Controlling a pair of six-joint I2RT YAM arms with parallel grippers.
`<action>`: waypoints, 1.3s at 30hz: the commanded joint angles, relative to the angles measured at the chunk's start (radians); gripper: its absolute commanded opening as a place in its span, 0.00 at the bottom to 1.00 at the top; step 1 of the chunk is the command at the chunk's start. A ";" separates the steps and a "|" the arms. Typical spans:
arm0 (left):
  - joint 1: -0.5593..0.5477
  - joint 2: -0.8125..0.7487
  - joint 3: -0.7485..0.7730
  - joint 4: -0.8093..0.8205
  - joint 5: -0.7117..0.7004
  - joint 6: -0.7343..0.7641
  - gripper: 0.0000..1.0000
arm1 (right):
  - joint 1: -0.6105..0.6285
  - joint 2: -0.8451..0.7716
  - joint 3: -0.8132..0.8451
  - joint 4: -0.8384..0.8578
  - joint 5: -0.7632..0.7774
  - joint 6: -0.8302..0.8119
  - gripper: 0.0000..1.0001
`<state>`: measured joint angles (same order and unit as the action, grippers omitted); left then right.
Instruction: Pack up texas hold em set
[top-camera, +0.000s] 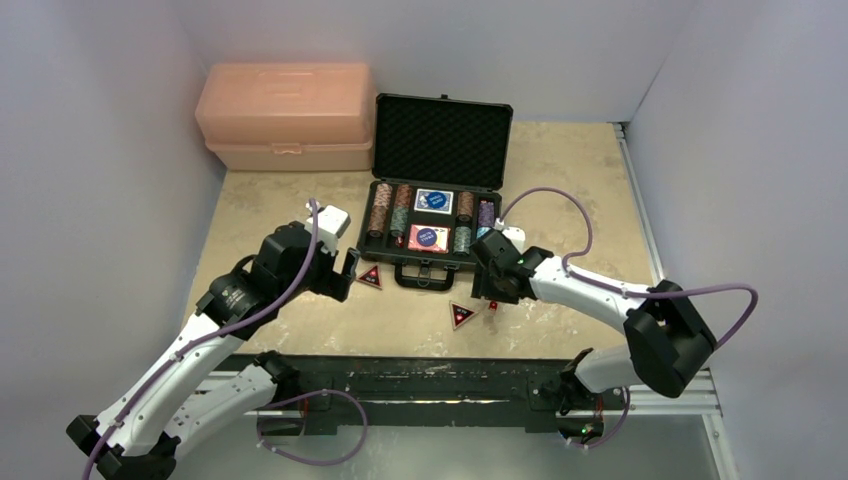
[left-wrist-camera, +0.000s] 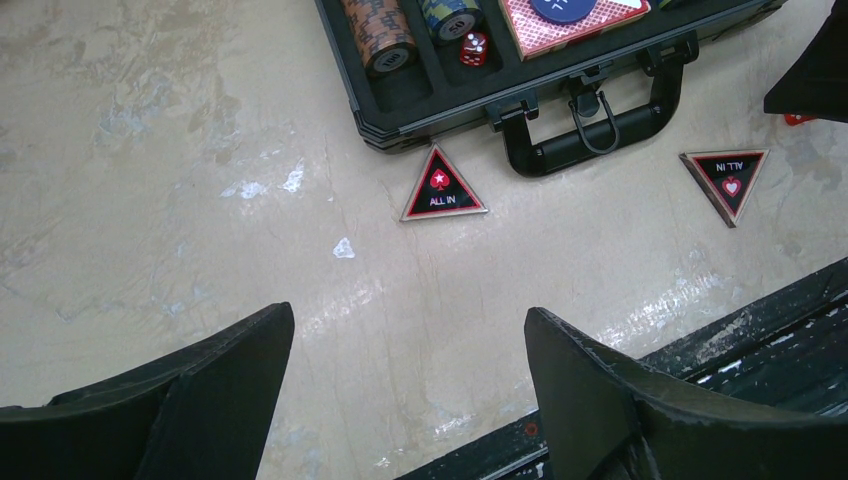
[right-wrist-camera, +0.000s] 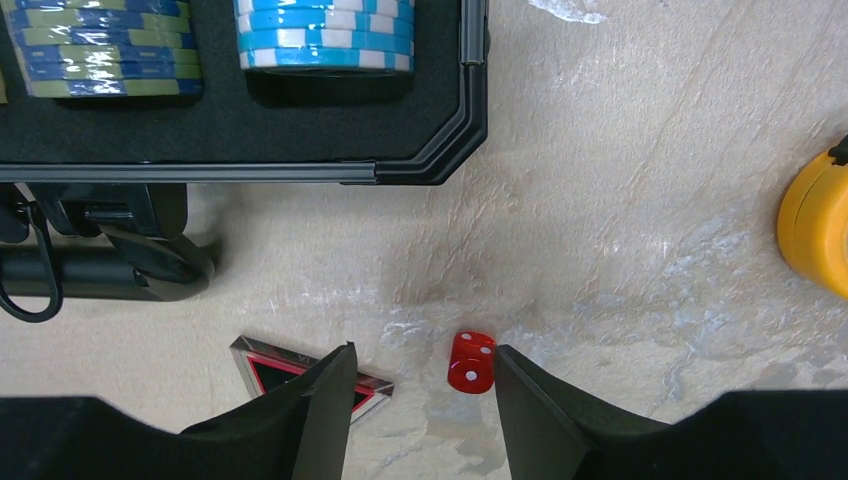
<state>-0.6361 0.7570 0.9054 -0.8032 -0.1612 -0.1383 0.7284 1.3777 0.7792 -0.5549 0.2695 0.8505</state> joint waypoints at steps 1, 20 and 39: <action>-0.002 -0.004 0.031 0.008 -0.009 -0.003 0.85 | 0.009 0.007 -0.008 -0.004 -0.001 0.021 0.56; -0.002 -0.016 0.029 0.008 -0.015 -0.003 0.85 | 0.012 0.004 -0.029 -0.033 0.006 0.043 0.50; -0.001 -0.018 0.030 0.008 -0.011 -0.003 0.84 | 0.017 0.033 -0.033 -0.028 0.016 0.038 0.44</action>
<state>-0.6361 0.7502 0.9054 -0.8032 -0.1642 -0.1383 0.7395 1.4075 0.7582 -0.5797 0.2699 0.8719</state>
